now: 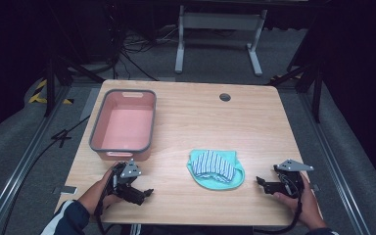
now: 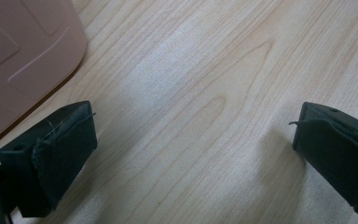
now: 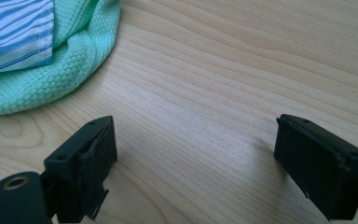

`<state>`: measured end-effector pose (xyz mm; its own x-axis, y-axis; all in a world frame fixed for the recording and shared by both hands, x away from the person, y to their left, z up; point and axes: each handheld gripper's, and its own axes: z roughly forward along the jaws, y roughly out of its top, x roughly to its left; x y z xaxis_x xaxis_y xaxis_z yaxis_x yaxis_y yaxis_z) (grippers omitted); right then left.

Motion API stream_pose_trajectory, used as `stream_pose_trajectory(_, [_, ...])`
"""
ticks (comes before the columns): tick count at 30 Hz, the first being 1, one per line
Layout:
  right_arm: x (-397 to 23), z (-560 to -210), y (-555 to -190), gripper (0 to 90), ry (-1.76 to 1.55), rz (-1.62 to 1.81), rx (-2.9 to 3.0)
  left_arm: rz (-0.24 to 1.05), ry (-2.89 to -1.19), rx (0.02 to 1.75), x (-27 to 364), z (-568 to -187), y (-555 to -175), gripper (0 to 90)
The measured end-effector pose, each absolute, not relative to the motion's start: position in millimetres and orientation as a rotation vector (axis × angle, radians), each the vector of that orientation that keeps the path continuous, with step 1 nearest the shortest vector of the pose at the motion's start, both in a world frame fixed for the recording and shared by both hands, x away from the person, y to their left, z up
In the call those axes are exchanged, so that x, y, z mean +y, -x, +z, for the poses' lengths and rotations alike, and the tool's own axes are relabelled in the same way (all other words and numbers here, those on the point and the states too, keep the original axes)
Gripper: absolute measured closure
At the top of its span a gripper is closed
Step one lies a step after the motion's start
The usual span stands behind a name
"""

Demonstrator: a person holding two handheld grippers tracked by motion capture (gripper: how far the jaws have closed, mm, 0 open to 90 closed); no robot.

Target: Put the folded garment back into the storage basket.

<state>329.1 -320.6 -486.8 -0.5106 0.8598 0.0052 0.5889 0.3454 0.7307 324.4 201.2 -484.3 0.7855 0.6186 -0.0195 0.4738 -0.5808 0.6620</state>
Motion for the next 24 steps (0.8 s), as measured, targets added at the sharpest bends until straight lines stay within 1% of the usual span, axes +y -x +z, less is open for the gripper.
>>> stream_pose_trajectory(7, [-321.4,-485.9,-328.3,17.0,-1.268,0.978,2.241,0.279,-2.3,0.798,201.6,-484.5,-324.6,0.0])
stream_pose_trajectory(15, [-322.3,-486.1,-326.9,17.0,-1.271,0.982,2.237,0.257,-2.327,0.714,204.9,-484.0,-327.6,0.4])
stream_pose_trajectory(17, [-322.6,-485.9,-327.1,17.0,-1.267,0.98,2.242,0.243,-2.335,0.66,206.4,-483.0,-328.3,3.1])
stream_pose_trajectory(21, [-322.4,-485.5,-327.3,18.2,-1.268,0.981,2.245,0.222,-2.353,0.63,204.6,-481.3,-330.6,6.2])
stream_pose_trajectory(22, [-322.7,-485.2,-327.1,20.6,-1.264,0.986,2.25,0.219,-2.342,0.63,202.3,-481.1,-330.1,8.1])
stream_pose_trajectory(24, [-323.7,-484.5,-326.6,26.4,-1.255,0.993,2.251,0.231,-2.341,0.624,199.8,-479.2,-329.7,16.9])
